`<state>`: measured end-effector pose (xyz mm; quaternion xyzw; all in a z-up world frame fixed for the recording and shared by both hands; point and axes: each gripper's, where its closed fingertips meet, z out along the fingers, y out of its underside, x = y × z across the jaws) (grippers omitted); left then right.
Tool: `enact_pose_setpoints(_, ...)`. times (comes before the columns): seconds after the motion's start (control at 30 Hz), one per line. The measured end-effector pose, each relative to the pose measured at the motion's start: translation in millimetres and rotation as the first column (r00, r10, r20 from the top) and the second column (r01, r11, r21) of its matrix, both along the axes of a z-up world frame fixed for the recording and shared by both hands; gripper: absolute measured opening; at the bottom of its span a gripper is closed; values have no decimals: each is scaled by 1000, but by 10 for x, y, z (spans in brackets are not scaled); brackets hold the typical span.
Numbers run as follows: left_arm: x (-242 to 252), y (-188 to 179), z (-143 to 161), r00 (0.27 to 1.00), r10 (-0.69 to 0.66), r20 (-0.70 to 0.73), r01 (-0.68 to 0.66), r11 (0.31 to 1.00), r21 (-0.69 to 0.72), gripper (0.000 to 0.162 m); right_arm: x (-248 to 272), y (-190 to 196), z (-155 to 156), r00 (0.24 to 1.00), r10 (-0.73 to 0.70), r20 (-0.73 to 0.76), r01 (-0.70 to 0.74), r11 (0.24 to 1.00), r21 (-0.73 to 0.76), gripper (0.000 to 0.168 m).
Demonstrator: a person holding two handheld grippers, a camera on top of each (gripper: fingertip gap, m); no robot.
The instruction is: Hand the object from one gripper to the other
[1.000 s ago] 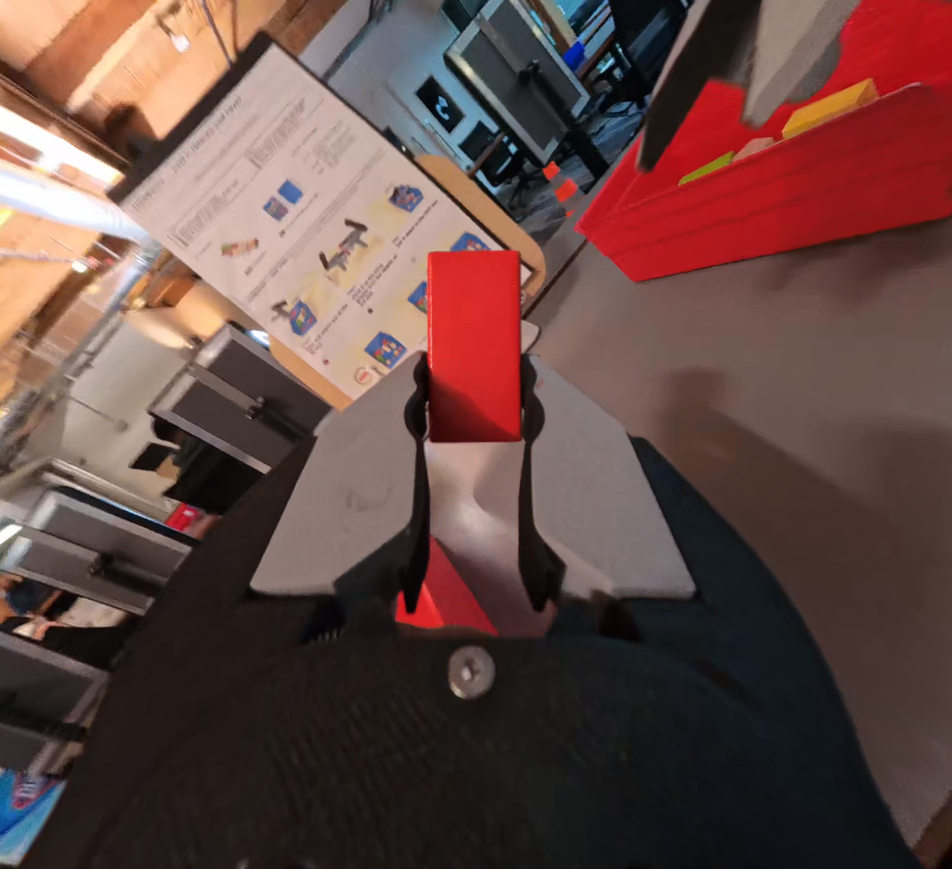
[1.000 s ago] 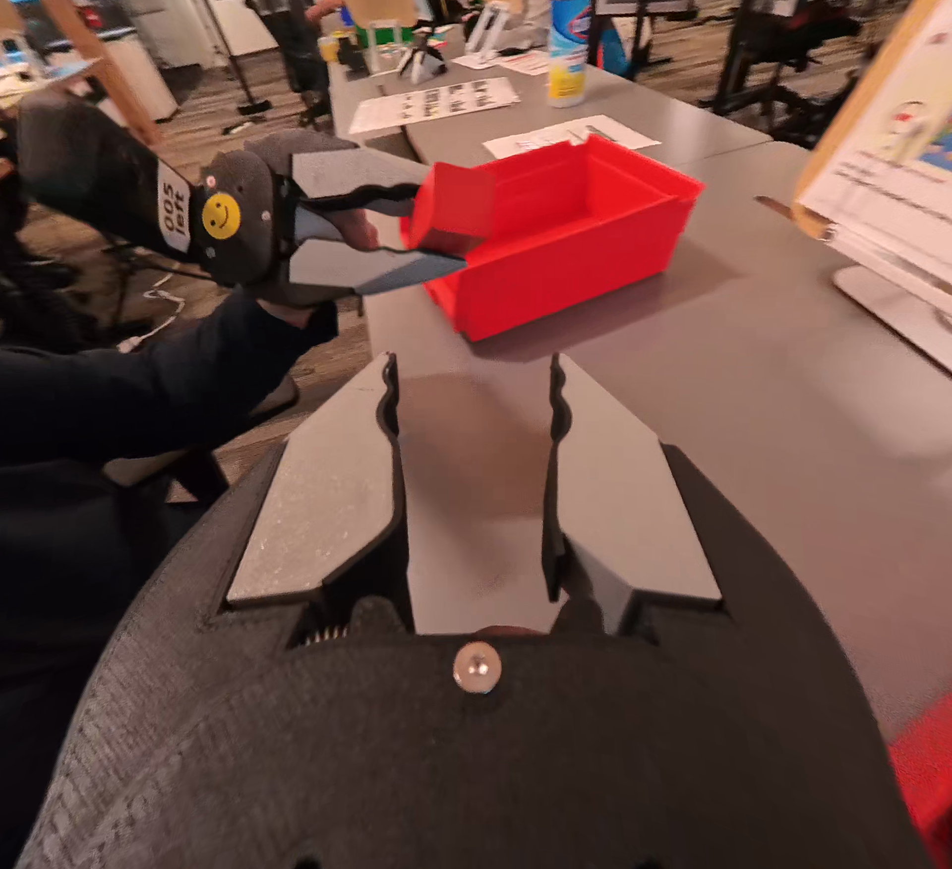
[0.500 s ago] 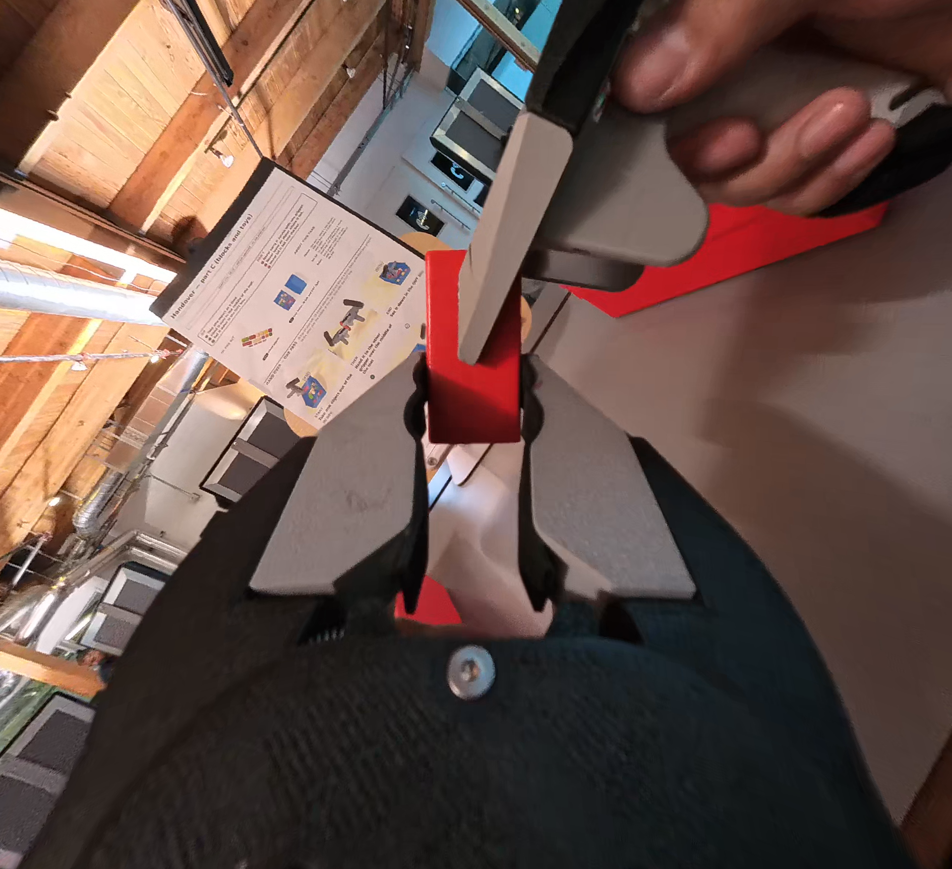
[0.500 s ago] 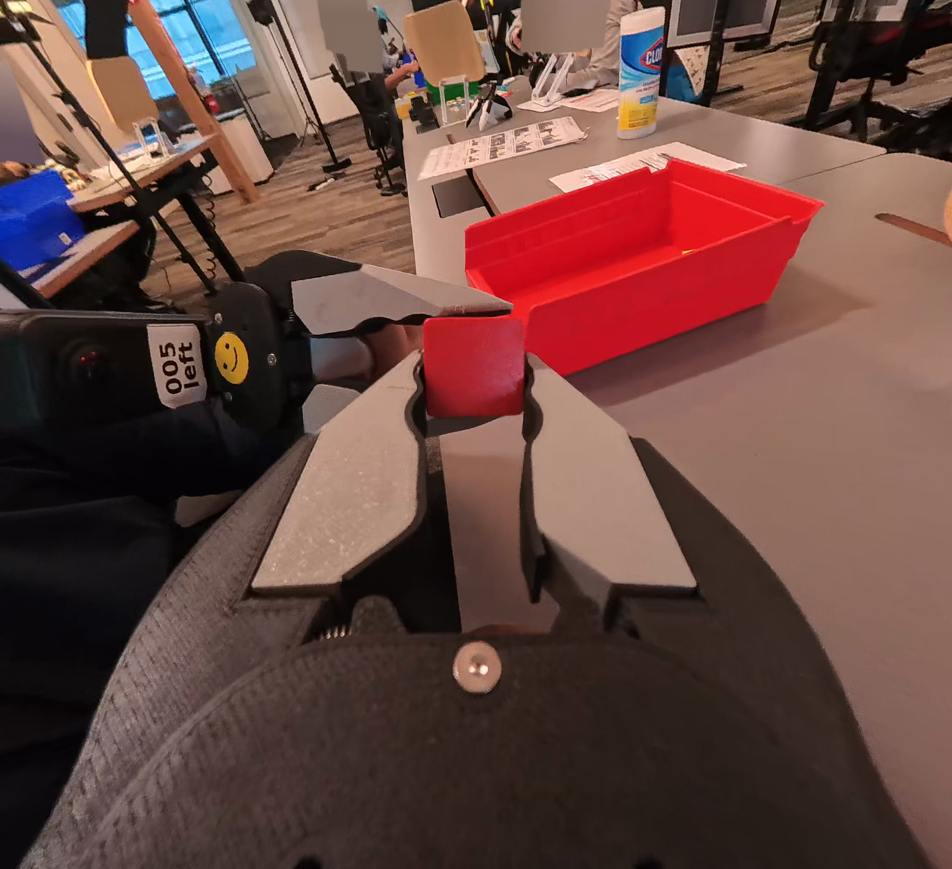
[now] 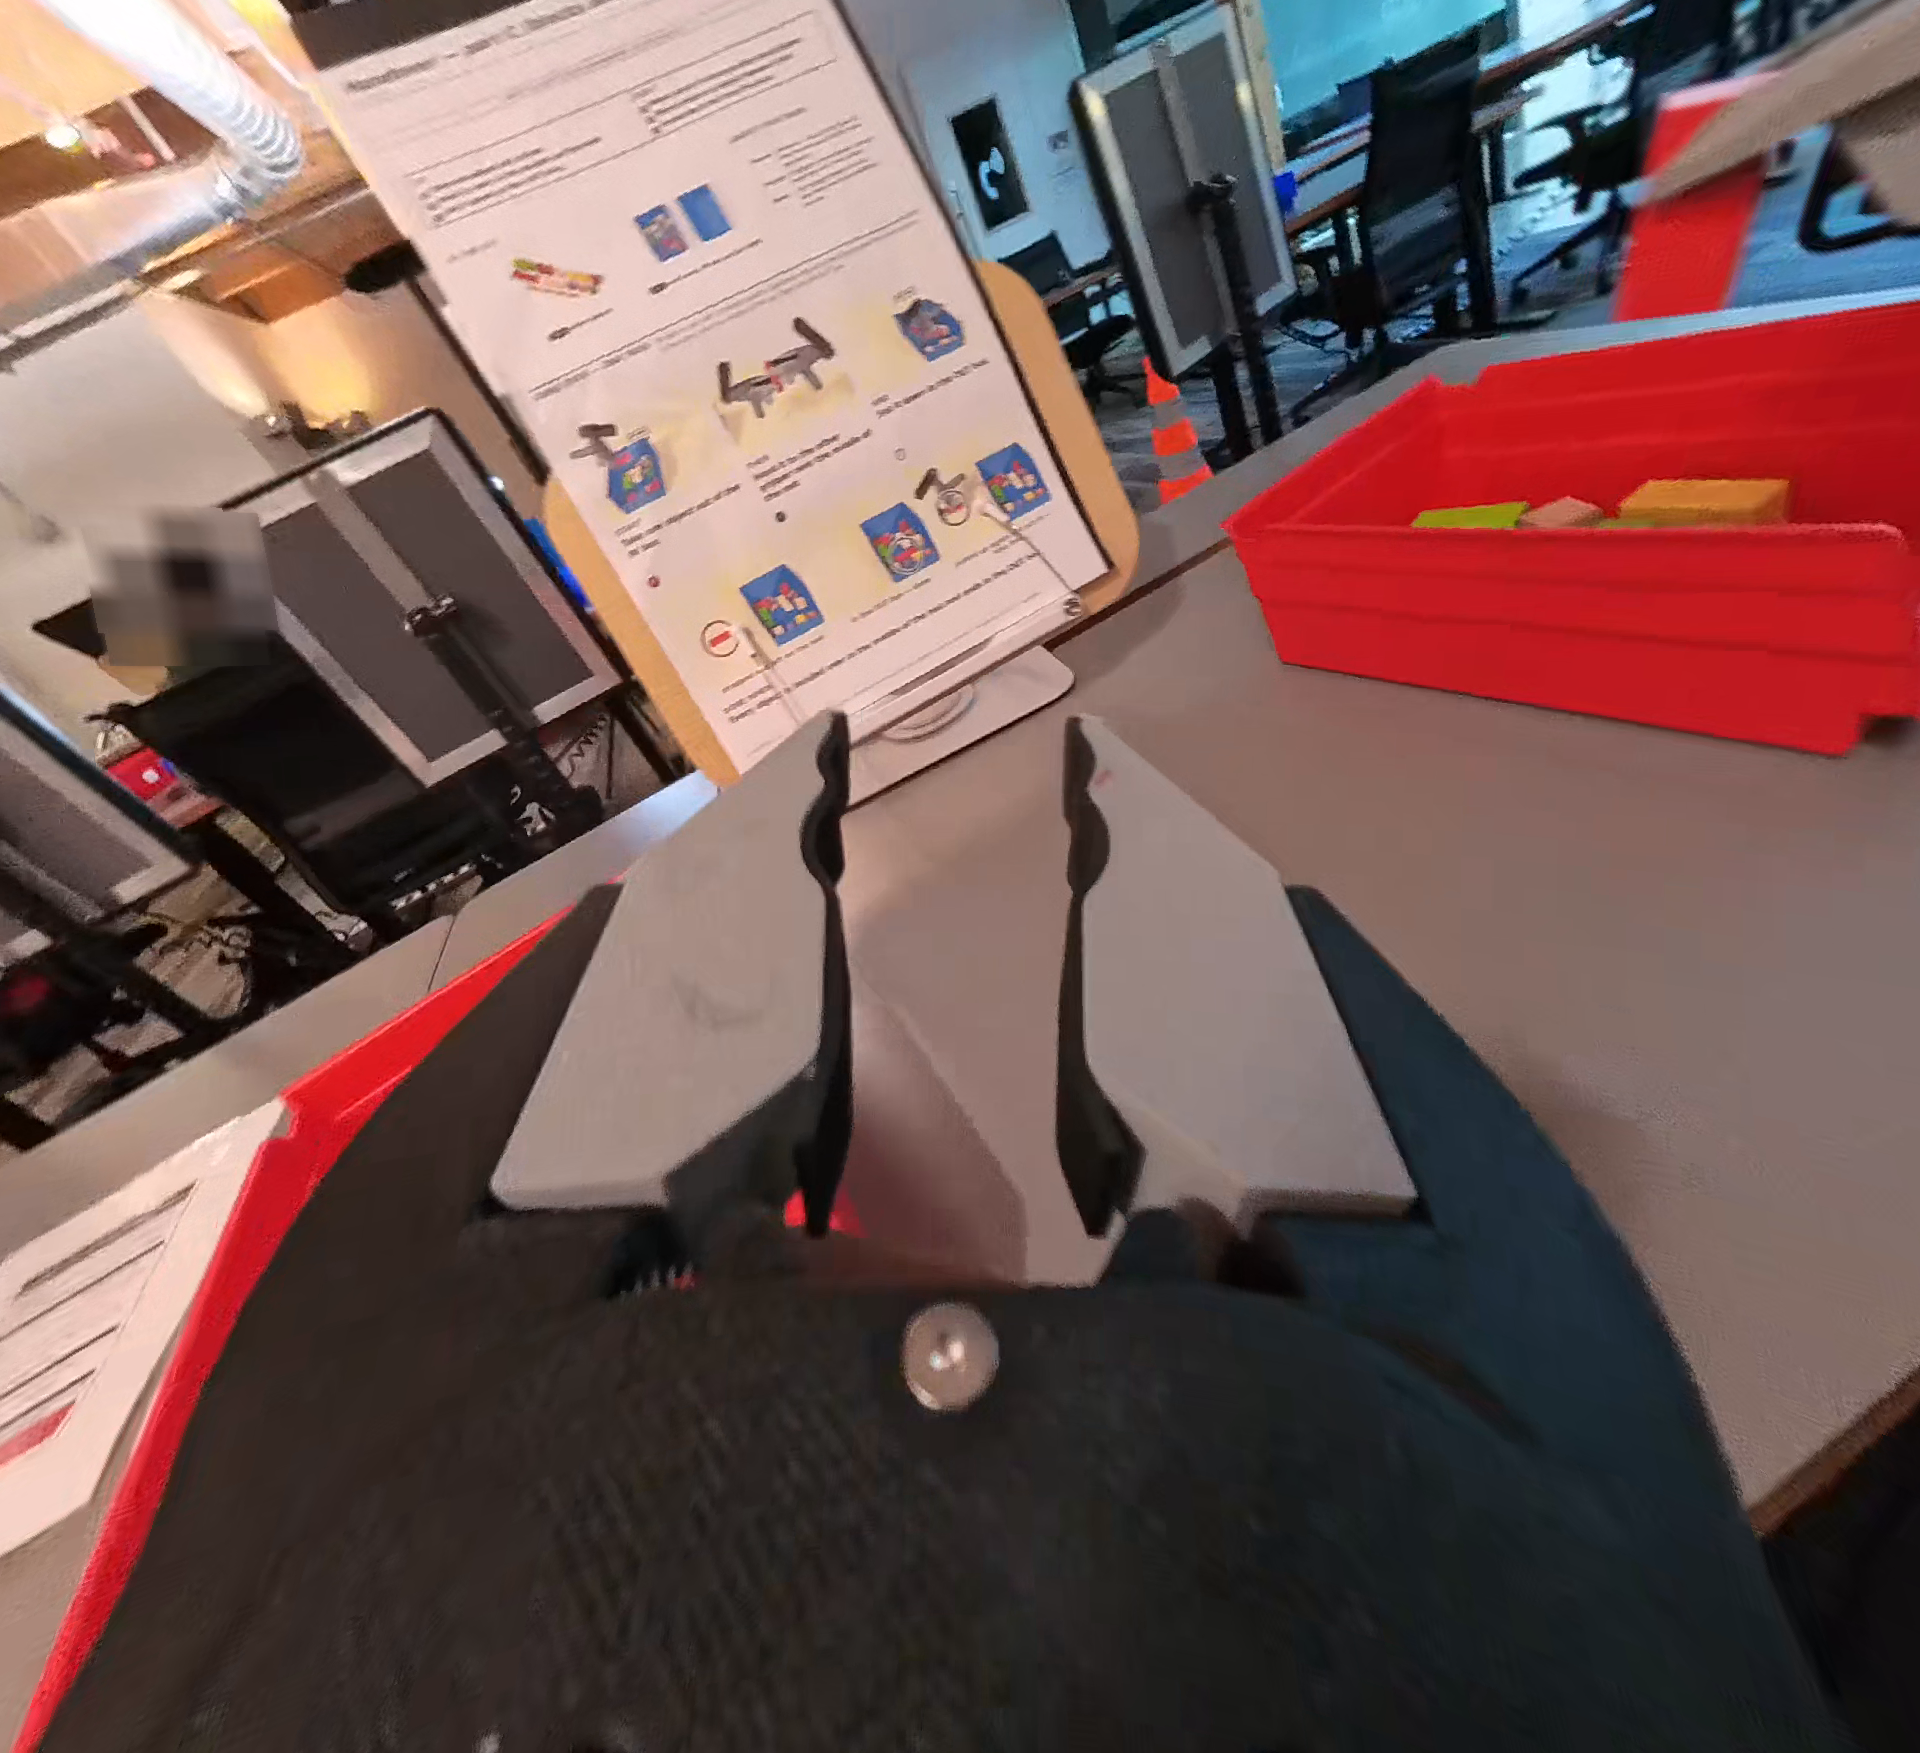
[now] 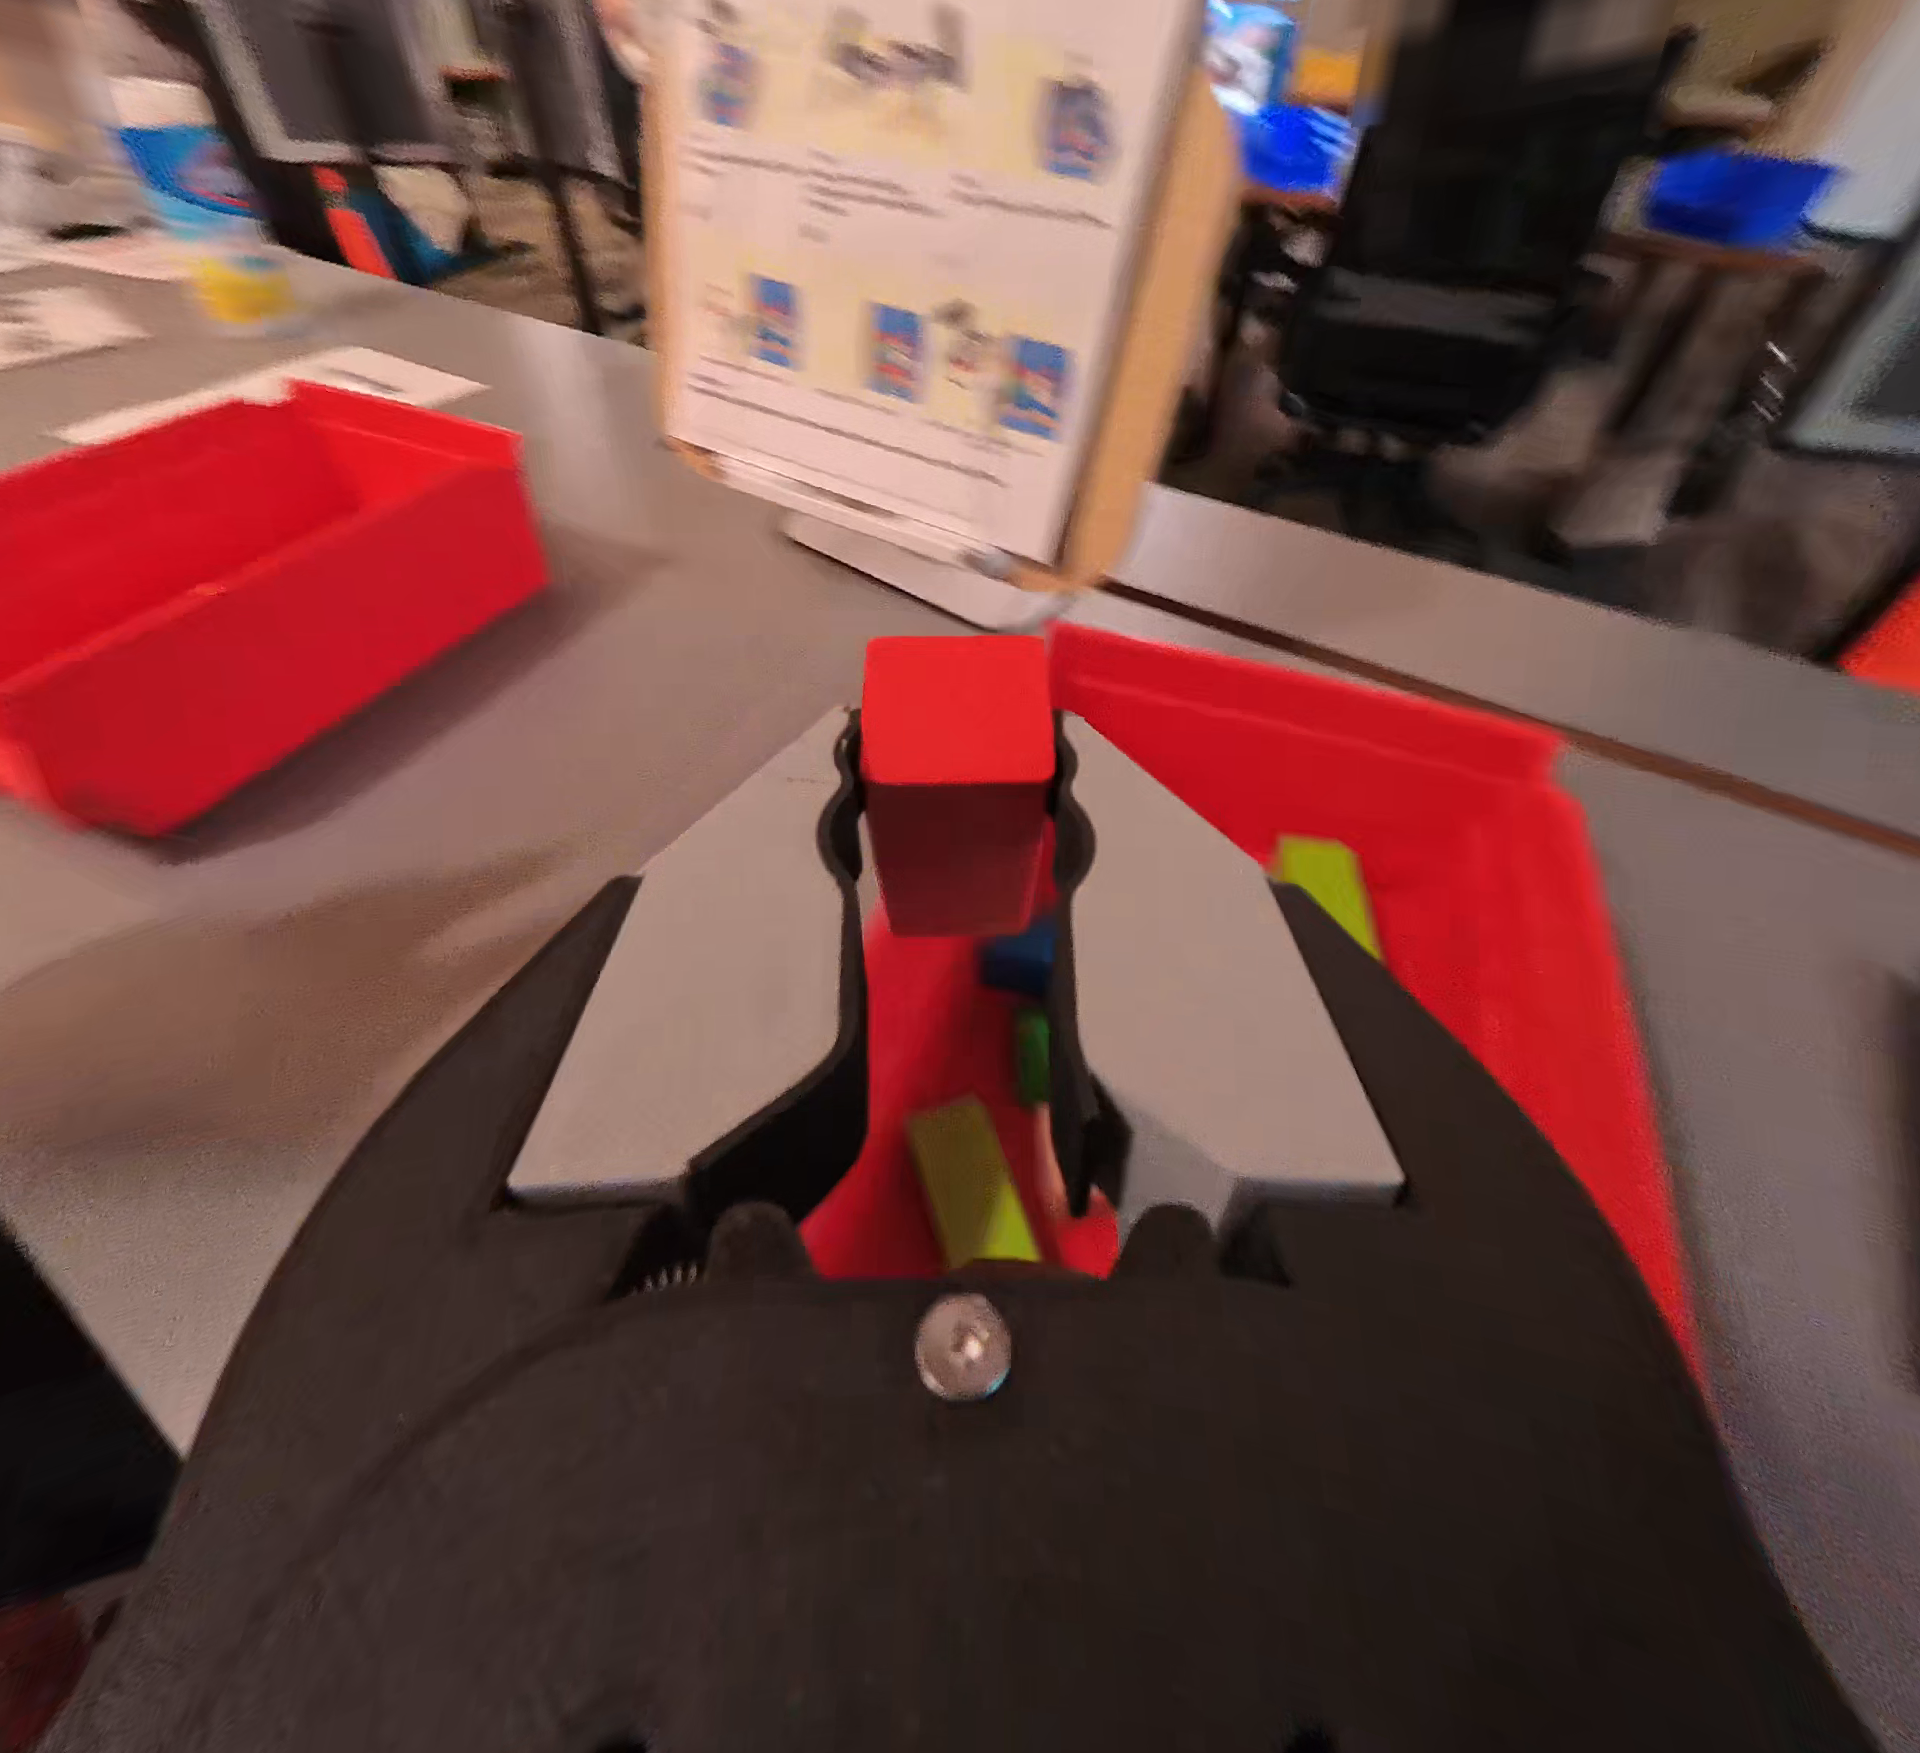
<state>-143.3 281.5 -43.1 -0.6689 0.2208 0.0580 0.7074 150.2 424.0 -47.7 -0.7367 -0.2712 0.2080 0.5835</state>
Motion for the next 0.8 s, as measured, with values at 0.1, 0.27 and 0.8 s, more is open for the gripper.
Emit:
enact_pose_setpoints(0.1,-137,8,38,999,26,25,-26,1000,-6,38,507,154,-272,997,-72,34,76,987,-138,32)
enact_pose_setpoints(0.27,-275,34,40,997,80,16,-79,997,-10,38,790,123,-985,963,-18,268,122,919,-376,32)
enact_pose_setpoints(0.8,-334,39,20,996,88,7,-88,996,-13,36,816,63,-1800,843,94,529,277,767,-579,33)
